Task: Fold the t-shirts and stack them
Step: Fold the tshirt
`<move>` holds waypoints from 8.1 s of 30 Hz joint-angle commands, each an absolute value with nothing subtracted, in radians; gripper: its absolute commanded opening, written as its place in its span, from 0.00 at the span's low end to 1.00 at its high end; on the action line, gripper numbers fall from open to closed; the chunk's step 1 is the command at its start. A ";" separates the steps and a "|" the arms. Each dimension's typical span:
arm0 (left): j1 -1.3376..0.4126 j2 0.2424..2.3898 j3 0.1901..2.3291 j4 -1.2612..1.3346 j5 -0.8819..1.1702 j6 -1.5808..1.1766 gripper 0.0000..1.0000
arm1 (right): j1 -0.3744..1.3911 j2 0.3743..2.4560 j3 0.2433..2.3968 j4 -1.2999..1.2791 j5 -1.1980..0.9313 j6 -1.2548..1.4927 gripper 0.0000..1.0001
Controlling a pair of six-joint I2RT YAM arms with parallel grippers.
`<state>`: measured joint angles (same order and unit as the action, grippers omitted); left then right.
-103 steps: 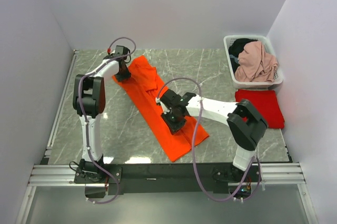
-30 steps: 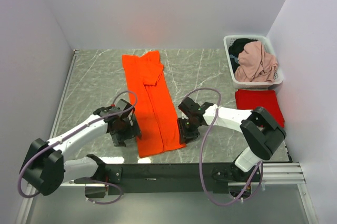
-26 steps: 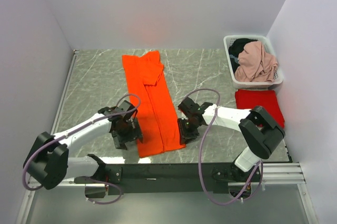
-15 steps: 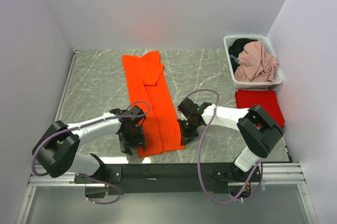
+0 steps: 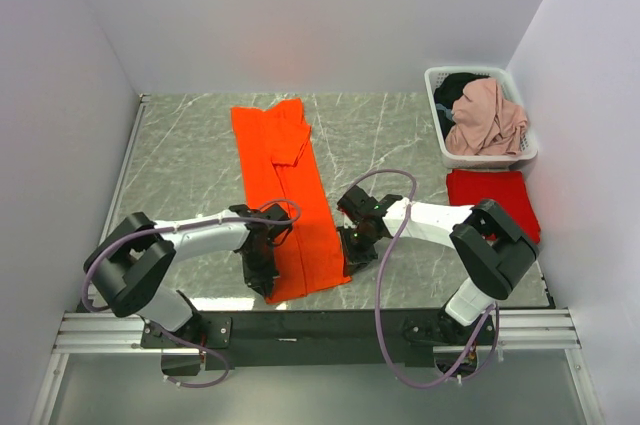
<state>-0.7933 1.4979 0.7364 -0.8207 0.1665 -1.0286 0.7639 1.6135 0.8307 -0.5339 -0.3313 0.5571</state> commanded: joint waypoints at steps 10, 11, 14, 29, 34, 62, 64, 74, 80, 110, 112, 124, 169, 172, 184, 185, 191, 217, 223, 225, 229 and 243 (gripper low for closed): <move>-0.951 1.401 0.715 -0.818 0.235 -1.129 0.01 | 0.788 1.477 0.805 -0.692 -0.382 0.485 0.00; -0.939 1.387 0.725 -0.807 0.235 -1.114 0.01 | 0.778 1.471 0.851 -0.712 -0.339 0.474 0.00; -0.797 1.385 0.793 -0.828 0.190 -1.025 0.01 | 0.729 1.503 0.995 -0.775 -0.267 0.430 0.00; -0.371 1.629 1.184 -0.703 -0.136 -0.713 0.01 | 0.646 1.922 1.683 -0.654 -0.110 0.250 0.00; -0.356 1.643 1.183 -0.612 -0.230 -0.715 0.01 | 0.627 1.974 1.704 -0.575 -0.113 0.239 0.00; -0.327 1.738 1.146 -0.410 -0.344 -0.779 0.43 | 0.591 2.154 1.767 -0.407 -0.094 0.225 0.33; -0.327 1.679 1.149 -0.422 -0.347 -0.784 0.58 | 0.589 2.088 1.712 -0.379 -0.084 0.236 0.39; -0.448 1.467 1.040 -0.442 -0.316 -0.894 0.87 | 0.638 1.919 1.427 -0.127 -0.166 0.345 0.34; -0.525 1.512 0.924 -0.348 -0.216 -0.930 0.38 | 0.670 1.980 1.378 -0.009 -0.281 0.422 0.14; -0.543 1.580 0.758 -0.437 -0.031 -0.868 0.30 | 0.629 2.397 1.982 -0.082 -0.196 0.449 0.24; -0.543 1.537 0.741 -0.448 -0.040 -0.870 0.32 | 0.618 2.444 2.063 -0.142 -0.241 0.454 0.25; -0.445 1.325 0.871 -0.454 -0.163 -0.881 0.52 | 0.581 2.019 1.516 -0.028 -0.461 0.526 0.36; -0.161 1.250 0.818 -0.386 -0.017 -0.836 0.70 | 0.480 2.152 1.409 0.242 -0.624 0.790 0.36; -0.205 1.192 0.760 -0.396 -0.012 -0.860 0.70 | 0.466 2.224 1.488 0.247 -0.624 0.834 0.35; -0.340 1.132 0.591 -0.325 0.064 -0.943 0.66 | 0.400 2.125 1.312 0.298 -0.668 0.821 0.36; -0.354 1.135 0.578 -0.302 0.077 -0.945 0.63 | 0.402 2.068 1.286 0.296 -0.689 0.807 0.35; -0.376 1.175 0.540 -0.195 0.166 -0.974 0.39 | 0.436 1.890 1.000 0.385 -0.842 0.795 0.32; -0.382 1.106 0.630 -0.693 -0.113 -1.066 0.57 | 0.409 1.654 0.784 -0.045 -0.620 0.566 0.31; -0.445 1.137 0.696 -0.762 -0.190 -1.059 0.72 | 0.524 1.546 0.874 -0.291 -0.278 0.509 0.58; -0.472 1.176 0.715 -0.765 -0.212 -1.055 0.70 | 0.590 1.546 0.908 -0.342 -0.162 0.506 0.62; -0.498 1.255 0.756 -0.750 -0.227 -1.042 0.66 | 0.663 1.568 0.980 -0.411 -0.077 0.512 0.66; -0.543 1.457 0.770 -0.670 -0.212 -1.014 0.57 | 0.735 1.641 1.046 -0.410 -0.084 0.526 0.66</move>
